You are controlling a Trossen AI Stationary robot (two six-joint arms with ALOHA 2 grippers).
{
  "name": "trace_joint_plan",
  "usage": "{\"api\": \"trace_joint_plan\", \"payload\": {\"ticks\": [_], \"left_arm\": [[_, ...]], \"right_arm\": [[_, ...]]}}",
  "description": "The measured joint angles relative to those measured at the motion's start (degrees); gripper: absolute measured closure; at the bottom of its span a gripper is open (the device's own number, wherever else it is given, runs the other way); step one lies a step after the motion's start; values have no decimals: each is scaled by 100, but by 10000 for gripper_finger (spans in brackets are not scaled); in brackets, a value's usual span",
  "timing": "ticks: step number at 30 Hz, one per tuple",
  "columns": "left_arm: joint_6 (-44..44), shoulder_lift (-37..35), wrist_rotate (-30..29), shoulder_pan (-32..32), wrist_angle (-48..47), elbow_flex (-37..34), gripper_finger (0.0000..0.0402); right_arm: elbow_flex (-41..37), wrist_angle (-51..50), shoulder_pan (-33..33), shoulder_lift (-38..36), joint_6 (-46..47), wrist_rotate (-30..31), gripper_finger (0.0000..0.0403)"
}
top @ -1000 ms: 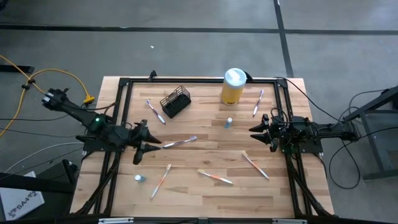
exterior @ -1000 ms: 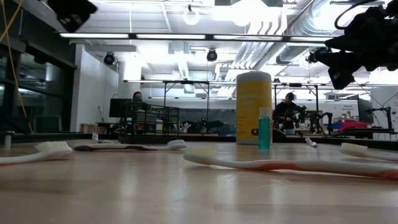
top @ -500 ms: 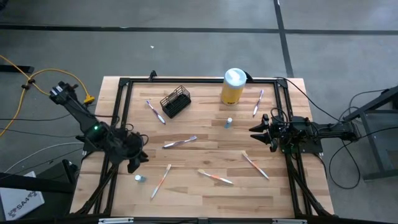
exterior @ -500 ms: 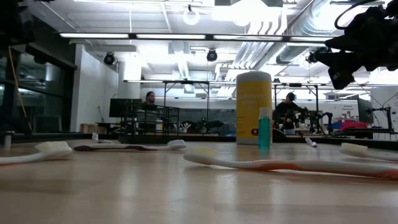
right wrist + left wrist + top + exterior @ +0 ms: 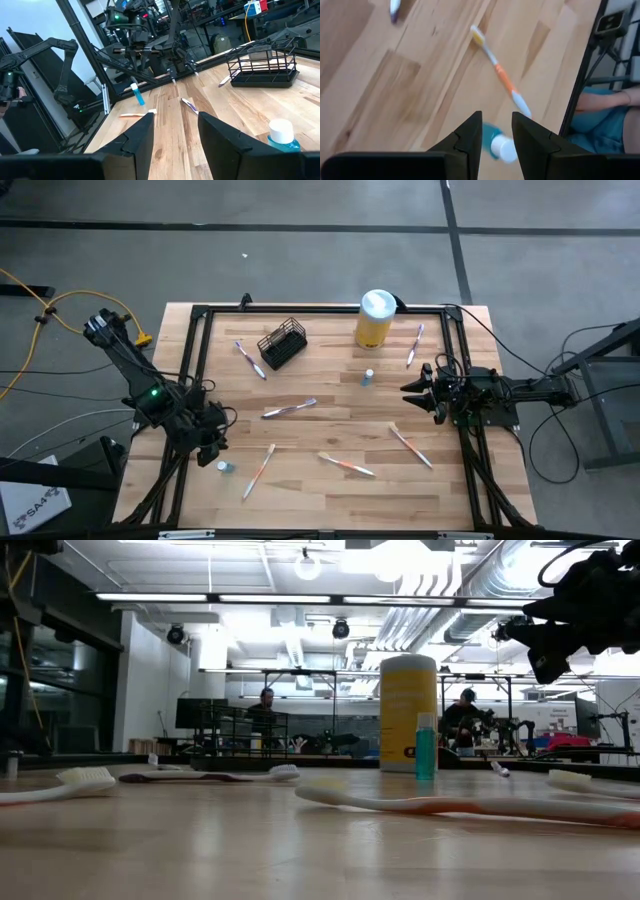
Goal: Pick & Place toothbrushing station
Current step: Put the left mouthwash into the middle section of the wire organizer
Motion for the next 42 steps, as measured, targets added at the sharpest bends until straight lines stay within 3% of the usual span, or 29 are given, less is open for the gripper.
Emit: {"api": "trace_joint_plan", "payload": {"ticks": [14, 22, 42], "left_arm": [[-1138, 455, 8, -177, -209, 0, 300], [-1154, 734, 331, -49, -207, 0, 300], [-1180, 734, 346, -38, -145, 0, 300]], "right_arm": [[0, -1, 0, 1, 0, -1, 257], [0, -1, 1, 0, 0, -2, 257], [2, -1, 1, 0, 0, 0, 257]]}}
